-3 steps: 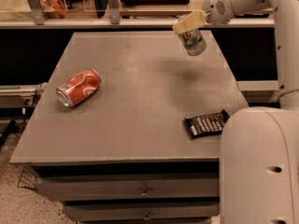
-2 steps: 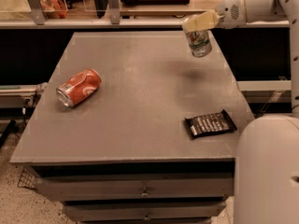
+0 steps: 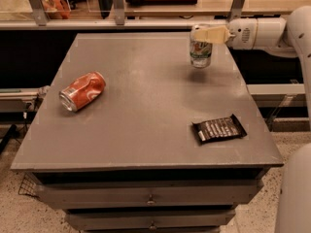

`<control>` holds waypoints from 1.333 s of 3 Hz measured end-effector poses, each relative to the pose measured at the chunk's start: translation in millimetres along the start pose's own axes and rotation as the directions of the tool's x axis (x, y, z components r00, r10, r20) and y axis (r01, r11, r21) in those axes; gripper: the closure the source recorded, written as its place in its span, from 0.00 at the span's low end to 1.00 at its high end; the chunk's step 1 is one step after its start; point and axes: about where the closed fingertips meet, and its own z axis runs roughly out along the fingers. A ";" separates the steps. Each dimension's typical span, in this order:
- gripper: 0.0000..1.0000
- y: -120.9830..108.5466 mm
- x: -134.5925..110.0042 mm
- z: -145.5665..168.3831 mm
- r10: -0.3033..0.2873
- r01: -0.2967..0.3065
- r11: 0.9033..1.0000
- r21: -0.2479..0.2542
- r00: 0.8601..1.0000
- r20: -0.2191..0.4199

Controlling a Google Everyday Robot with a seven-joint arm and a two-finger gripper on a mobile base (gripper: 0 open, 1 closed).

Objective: Place 7up can upright

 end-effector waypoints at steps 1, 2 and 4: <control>1.00 12.4 6.0 -1.8 -0.125 0.126 0.992 -0.018 0.991 0.043; 0.84 22.1 9.7 -1.9 -0.270 0.271 0.962 -0.029 0.962 0.029; 0.36 8.5 36.6 5.5 -0.216 0.215 0.976 -0.040 0.976 -0.035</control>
Offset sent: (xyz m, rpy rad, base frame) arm -0.0376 -0.0023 -0.0001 -0.1307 -0.4439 0.0898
